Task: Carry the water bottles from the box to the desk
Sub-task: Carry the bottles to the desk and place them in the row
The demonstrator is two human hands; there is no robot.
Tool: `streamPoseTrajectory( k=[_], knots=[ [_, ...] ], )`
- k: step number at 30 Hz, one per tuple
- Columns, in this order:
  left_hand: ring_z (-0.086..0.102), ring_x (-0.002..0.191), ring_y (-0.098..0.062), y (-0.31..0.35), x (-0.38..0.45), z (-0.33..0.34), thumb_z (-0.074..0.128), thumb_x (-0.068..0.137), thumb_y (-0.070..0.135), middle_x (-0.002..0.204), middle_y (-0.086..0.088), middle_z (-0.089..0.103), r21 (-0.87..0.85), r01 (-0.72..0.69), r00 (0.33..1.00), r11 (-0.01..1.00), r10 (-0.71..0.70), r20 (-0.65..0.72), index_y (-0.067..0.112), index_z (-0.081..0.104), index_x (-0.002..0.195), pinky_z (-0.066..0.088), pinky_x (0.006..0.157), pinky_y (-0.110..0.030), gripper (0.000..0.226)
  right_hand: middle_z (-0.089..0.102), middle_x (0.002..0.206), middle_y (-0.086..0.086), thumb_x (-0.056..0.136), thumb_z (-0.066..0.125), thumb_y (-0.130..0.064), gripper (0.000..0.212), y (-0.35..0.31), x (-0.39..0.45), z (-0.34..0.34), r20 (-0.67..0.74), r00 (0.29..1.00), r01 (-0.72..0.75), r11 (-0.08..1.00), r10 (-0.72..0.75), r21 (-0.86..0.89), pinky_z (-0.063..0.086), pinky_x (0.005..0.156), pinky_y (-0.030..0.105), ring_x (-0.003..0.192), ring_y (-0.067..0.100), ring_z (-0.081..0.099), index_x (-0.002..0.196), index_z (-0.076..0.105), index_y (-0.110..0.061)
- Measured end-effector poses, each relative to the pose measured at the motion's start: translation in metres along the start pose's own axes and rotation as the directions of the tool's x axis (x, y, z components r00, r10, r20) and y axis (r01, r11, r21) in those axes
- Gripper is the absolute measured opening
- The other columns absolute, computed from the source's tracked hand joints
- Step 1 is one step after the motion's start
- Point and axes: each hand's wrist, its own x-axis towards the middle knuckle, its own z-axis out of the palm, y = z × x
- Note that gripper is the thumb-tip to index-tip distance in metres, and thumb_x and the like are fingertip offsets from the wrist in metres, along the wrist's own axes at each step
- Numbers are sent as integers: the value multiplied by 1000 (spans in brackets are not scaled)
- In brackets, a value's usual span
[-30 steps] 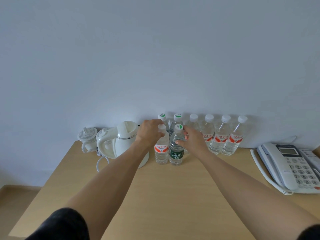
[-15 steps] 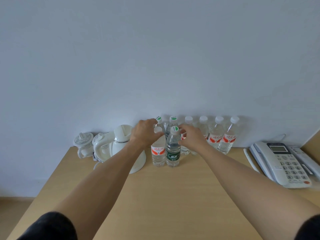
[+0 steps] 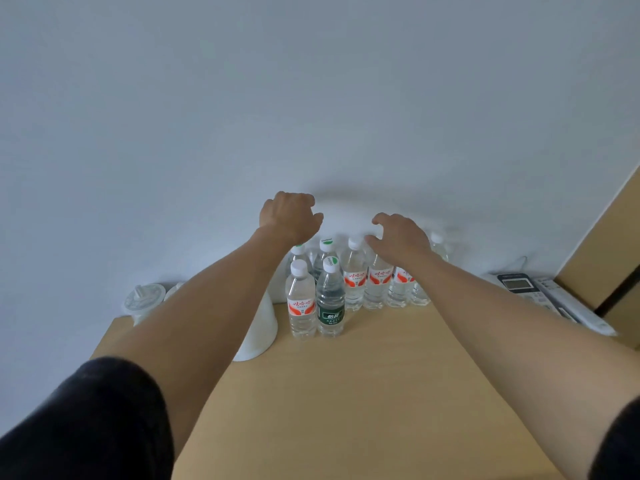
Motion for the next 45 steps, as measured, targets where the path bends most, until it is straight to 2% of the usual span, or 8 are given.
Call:
streamPoseTrajectory(
  k=[13, 18, 25, 28, 32, 37, 40, 45],
  knots=[
    [50, 129, -27, 108, -2, 18, 39, 103, 40, 138, -4, 60, 42, -353, 930, 935, 345, 130, 24, 49, 146, 40, 103, -40, 47, 52, 139, 8, 99, 47, -48, 53, 62, -58, -37, 21, 960, -274, 955, 278, -118, 43, 101, 42, 128, 32, 47, 147, 42, -27],
    [49, 130, -27, 159, -17, 30, 38, 103, 40, 139, -4, 59, 21, -459, 878, 888, 450, 161, 25, 49, 145, 39, 104, -40, 46, 52, 140, 11, 100, 45, -48, 54, 99, -98, -53, 13, 921, -384, 912, 390, -142, 44, 104, 46, 129, 33, 47, 148, 41, -25],
    [47, 133, -27, 237, -50, 36, 37, 103, 40, 144, -4, 54, -5, -585, 795, 811, 575, 192, 28, 46, 148, 36, 107, -41, 48, 59, 128, 6, 99, 43, -50, 47, 149, -152, -80, 30, 853, -510, 846, 520, -157, 49, 96, 44, 117, 29, 55, 138, 49, -24],
    [43, 136, -28, 277, -66, 37, 36, 103, 39, 149, -3, 49, -17, -631, 757, 776, 620, 208, 29, 42, 151, 34, 109, -41, 49, 57, 132, 2, 99, 43, -50, 46, 173, -180, -90, 16, 823, -563, 817, 569, -125, 48, 97, 43, 119, 27, 54, 141, 47, -32],
    [46, 131, -28, 343, -100, 39, 38, 103, 38, 144, -3, 52, -29, -695, 699, 718, 685, 207, 28, 45, 148, 36, 106, -40, 46, 58, 133, 6, 99, 44, -52, 49, 216, -225, -108, 2, 783, -619, 781, 621, -86, 49, 96, 42, 118, 29, 55, 141, 47, -27],
    [52, 121, -30, 433, -160, 42, 39, 100, 28, 133, -7, 59, -61, -776, 606, 628, 769, 203, 20, 57, 135, 41, 101, -43, 40, 55, 141, 6, 96, 40, -60, 54, 280, -293, -139, -33, 691, -722, 687, 722, -84, 43, 98, 41, 127, 32, 51, 142, 47, -30],
    [53, 118, -32, 483, -198, 44, 36, 102, 29, 128, -9, 60, -63, -827, 536, 558, 818, 207, 17, 58, 128, 42, 96, -45, 37, 48, 150, 6, 98, 38, -59, 59, 319, -339, -158, -19, 646, -759, 640, 763, -123, 39, 109, 44, 136, 32, 46, 149, 41, -28],
    [50, 129, -33, 563, -257, 53, 37, 102, 37, 142, -7, 55, -147, -854, 465, 500, 858, 219, 23, 53, 138, 36, 104, -48, 42, 44, 155, 5, 97, 44, -56, 62, 371, -429, -186, -91, 513, -859, 510, 854, -55, 36, 111, 43, 141, 30, 41, 153, 36, -31]
  ],
)
